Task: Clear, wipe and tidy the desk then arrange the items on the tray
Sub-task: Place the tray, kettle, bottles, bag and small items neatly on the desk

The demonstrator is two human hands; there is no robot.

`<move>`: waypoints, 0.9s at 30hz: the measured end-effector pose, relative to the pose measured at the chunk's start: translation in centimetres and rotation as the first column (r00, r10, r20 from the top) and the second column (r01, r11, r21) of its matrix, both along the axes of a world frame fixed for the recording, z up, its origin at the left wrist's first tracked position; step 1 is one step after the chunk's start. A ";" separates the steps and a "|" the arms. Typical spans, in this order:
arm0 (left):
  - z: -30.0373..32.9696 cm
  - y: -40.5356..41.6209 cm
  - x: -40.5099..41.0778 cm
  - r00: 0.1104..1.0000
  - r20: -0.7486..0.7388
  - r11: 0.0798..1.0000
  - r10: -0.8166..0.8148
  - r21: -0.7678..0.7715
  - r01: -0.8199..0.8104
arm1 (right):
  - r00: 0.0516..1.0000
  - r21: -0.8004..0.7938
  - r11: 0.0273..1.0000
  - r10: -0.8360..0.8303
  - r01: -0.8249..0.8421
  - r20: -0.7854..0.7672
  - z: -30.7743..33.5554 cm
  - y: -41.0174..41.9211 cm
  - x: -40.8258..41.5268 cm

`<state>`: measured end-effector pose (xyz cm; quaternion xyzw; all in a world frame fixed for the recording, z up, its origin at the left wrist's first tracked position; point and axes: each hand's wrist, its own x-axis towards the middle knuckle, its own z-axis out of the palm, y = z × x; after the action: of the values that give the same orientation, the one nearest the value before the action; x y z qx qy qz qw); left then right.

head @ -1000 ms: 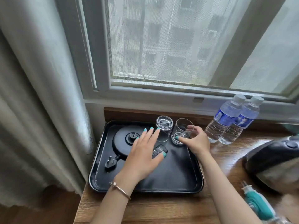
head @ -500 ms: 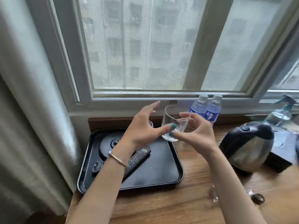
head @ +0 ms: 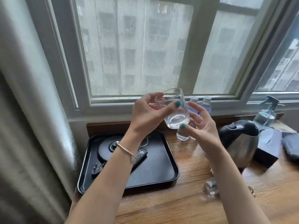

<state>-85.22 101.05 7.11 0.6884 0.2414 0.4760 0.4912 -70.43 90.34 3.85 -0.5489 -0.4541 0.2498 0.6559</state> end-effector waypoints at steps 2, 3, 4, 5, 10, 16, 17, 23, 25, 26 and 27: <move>-0.1 -0.6 0.4 0.998 0.057 0.997 0.041 -0.071 -0.037 | 1.000 0.040 0.999 0.007 -0.006 -0.025 -0.2 -0.1 -0.5; -0.3 -0.9 0.6 0.996 0.076 0.993 0.052 -0.109 -0.044 | 0.999 0.078 0.997 -0.004 0.007 -0.034 -0.2 -0.2 -0.8; -0.6 -1.3 0.9 0.994 0.096 0.987 0.046 -0.156 -0.031 | 0.999 0.122 0.992 -0.021 0.026 -0.042 -0.3 -0.2 -1.0; -0.8 -1.5 1.1 0.993 0.119 0.979 0.013 -0.206 0.011 | 0.998 0.156 0.987 -0.039 0.046 -0.047 -0.2 -0.3 -1.1; -0.5 -0.4 -0.9 0.959 -0.039 0.959 -0.282 0.005 0.283 | 0.999 0.173 0.984 -0.027 0.032 -0.031 0.8 -1.8 0.5; 1.4 0.4 -2.6 0.939 -0.303 0.833 -0.161 0.469 0.294 | 0.997 0.122 0.991 0.052 -0.059 0.058 1.9 -2.7 2.0; 1.3 0.4 -2.6 0.951 -0.278 0.820 -0.137 0.507 0.266 | 0.997 0.128 0.990 0.059 -0.065 0.052 2.0 -2.7 2.1; -0.9 -0.6 -1.0 0.982 0.069 0.978 -0.173 0.126 0.164 | 0.993 0.061 0.997 -0.051 0.045 0.103 2.8 -1.7 1.4; -2.0 -0.7 -0.4 0.941 0.254 0.943 -0.226 -0.184 0.276 | 0.989 0.032 0.999 0.024 -0.029 0.146 3.5 -1.8 1.3; -2.6 -0.6 -0.2 0.923 0.312 0.902 -0.227 -0.291 0.320 | 0.985 0.013 0.997 0.070 -0.073 0.161 3.7 -1.8 1.3; -3.1 -0.6 0.0 0.906 0.353 0.859 -0.233 -0.361 0.362 | 0.979 -0.006 0.995 0.101 -0.101 0.176 3.8 -1.8 1.3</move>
<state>-85.23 100.45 3.97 0.5168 0.1505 0.4283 0.7259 -69.12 88.51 7.67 -0.5442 -0.5380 0.2326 0.6003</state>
